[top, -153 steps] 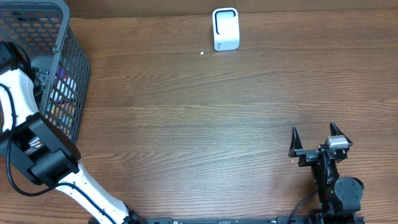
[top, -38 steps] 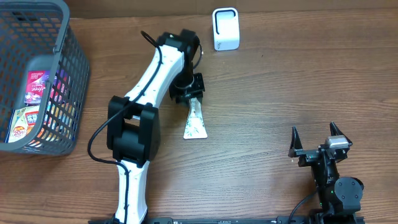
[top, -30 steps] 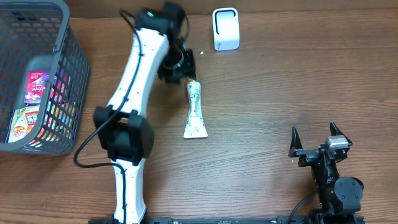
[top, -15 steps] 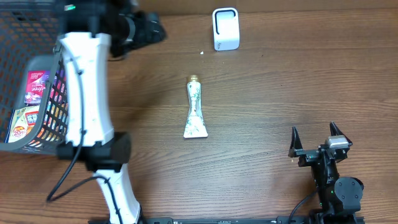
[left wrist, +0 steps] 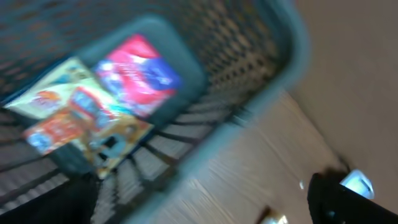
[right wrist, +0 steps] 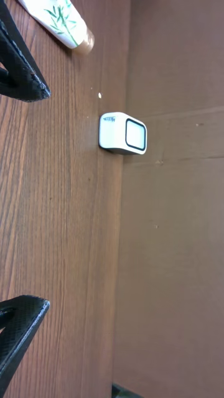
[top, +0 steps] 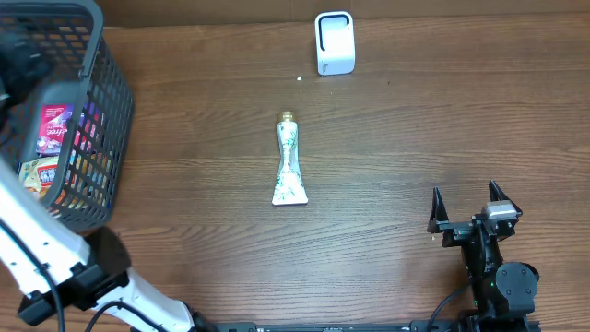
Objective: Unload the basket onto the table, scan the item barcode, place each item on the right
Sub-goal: 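Move the left gripper back into the grey basket, then grasp the yellow snack bag in the basket with the left gripper, then lift the yellow bag out and set it beside the bottle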
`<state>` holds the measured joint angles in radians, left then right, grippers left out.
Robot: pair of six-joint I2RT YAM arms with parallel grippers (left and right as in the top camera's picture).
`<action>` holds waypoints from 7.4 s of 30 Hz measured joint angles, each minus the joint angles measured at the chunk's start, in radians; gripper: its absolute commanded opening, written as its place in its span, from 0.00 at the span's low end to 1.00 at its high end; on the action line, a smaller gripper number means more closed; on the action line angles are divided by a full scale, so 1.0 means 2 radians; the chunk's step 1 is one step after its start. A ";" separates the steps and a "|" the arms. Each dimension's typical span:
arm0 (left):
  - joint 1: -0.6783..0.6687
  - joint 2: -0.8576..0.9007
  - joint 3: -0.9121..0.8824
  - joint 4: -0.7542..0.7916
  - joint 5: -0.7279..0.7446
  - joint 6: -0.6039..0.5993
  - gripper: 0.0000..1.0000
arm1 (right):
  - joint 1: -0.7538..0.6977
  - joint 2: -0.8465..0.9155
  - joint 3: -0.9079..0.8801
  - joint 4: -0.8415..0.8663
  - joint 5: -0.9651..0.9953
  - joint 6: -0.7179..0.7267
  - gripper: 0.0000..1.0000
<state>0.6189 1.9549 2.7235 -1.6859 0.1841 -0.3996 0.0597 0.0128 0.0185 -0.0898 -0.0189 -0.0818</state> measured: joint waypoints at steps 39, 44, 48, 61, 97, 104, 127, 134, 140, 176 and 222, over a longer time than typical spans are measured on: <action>0.036 0.187 -0.052 0.000 -0.122 -0.095 0.98 | 0.000 0.000 0.000 0.000 0.000 0.000 1.00; 0.028 0.187 -0.063 0.015 -0.137 -0.099 0.98 | 0.000 0.000 0.000 0.000 0.000 0.000 1.00; 0.025 0.187 -0.103 0.035 -0.140 -0.101 0.98 | 0.000 0.000 0.000 0.000 0.000 0.000 1.00; 0.025 0.187 -0.249 0.130 -0.143 -0.106 0.82 | 0.000 0.000 0.000 0.000 0.000 0.000 1.00; 0.024 0.179 -0.331 0.150 -0.150 -0.094 0.04 | 0.000 0.000 0.000 0.000 0.000 0.000 1.00; 0.024 0.188 -0.222 0.080 -0.141 -0.086 0.04 | 0.000 0.000 0.000 -0.001 0.000 0.000 1.00; -0.004 0.097 -0.036 0.029 -0.124 -0.039 0.81 | 0.000 0.000 0.000 0.000 0.000 0.000 1.00; -0.003 0.125 -0.081 0.029 -0.127 -0.051 0.91 | 0.000 0.000 0.000 0.000 0.000 0.000 1.00; -0.003 0.161 -0.156 0.048 -0.147 -0.077 0.90 | 0.000 0.000 0.000 0.000 0.000 0.000 1.00; -0.003 0.185 -0.348 0.141 -0.188 -0.085 0.04 | 0.000 0.000 0.000 0.000 0.000 0.000 1.00; -0.531 0.168 -0.021 0.005 -0.088 -0.048 0.04 | 0.000 0.000 0.000 0.000 0.000 0.000 1.00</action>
<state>-0.4438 2.2906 2.6808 -1.6756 0.0078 -0.4950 0.0597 0.0128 0.0185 -0.0898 -0.0189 -0.0818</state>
